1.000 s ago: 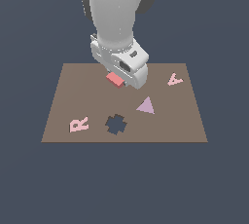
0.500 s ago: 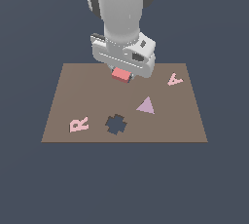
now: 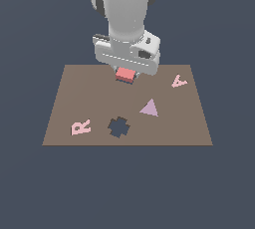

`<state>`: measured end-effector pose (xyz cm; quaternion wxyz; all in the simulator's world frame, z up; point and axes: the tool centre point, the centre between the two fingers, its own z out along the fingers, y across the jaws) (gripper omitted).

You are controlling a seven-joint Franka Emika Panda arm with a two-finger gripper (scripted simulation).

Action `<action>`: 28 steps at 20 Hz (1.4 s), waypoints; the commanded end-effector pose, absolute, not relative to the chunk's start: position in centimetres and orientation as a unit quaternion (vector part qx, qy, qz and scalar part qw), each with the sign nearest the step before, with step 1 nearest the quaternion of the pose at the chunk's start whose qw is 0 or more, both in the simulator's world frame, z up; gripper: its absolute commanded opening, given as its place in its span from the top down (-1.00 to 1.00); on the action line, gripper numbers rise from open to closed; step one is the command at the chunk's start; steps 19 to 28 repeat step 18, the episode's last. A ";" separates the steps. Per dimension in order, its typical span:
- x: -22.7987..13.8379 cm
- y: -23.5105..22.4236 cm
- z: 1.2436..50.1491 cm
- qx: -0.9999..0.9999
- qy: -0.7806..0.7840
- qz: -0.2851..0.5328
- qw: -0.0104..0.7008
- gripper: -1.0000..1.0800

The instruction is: Insert a designated object into the corresponding slot on a board.

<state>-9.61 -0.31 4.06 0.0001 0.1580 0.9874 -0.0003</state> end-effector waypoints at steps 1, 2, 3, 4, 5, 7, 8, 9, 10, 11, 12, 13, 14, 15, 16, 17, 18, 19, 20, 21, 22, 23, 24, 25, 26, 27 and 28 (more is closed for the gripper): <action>-9.6 -0.3 4.1 0.158 0.987 0.000 0.000 1.00; -9.6 -0.3 4.0 0.158 0.987 0.000 0.000 1.00; -9.6 -0.3 3.9 0.158 0.988 0.000 0.000 1.00; -9.6 -0.3 3.7 0.157 0.988 0.000 0.000 1.00; -9.6 -0.3 3.4 0.156 0.988 0.000 0.000 1.00; -9.6 -0.3 3.1 0.156 0.988 0.000 0.000 1.00; -9.6 -0.3 3.1 0.156 0.988 0.000 0.000 1.00; -9.6 -0.3 3.1 0.156 0.988 0.000 0.000 -0.92; -9.6 -0.3 3.1 0.156 0.988 0.000 0.000 -0.92; -9.6 -0.3 3.1 0.156 0.988 0.000 0.000 -0.92; -9.6 -0.3 3.1 0.156 0.988 0.000 0.000 -0.92; -9.6 -0.3 3.1 0.156 0.988 0.000 0.000 -0.92; -9.6 -0.3 3.1 0.156 0.988 0.000 0.000 -0.92; -9.6 -0.3 3.1 0.156 0.988 0.000 0.000 -0.92; -9.6 -0.3 3.1 0.156 0.988 0.000 0.000 -0.92; -9.6 -0.3 3.1 0.156 0.988 0.000 0.000 -0.92; -9.6 -0.3 3.1 0.156 0.988 0.000 0.000 -0.92; -9.6 -0.3 3.1 0.156 0.988 0.000 0.000 -0.92; -9.6 -0.3 3.1 0.156 0.988 0.000 0.000 -0.92; -9.6 -0.3 3.1 0.156 0.988 0.000 0.000 -0.92; -9.6 -0.3 3.1 0.156 0.988 0.000 0.000 -0.92; -9.6 -0.3 3.1 0.156 0.988 0.000 0.000 -0.92; -9.6 -0.3 3.1 0.156 0.988 0.000 0.000 -0.92; -9.6 -0.3 3.1 0.156 0.988 0.000 0.000 -0.92; -9.6 -0.3 3.1 0.156 0.988 0.000 0.000 -0.92; -9.6 -0.3 3.1 0.156 0.988 0.000 0.000 -0.92; -9.6 -0.3 3.1 0.156 0.988 0.000 0.000 -0.92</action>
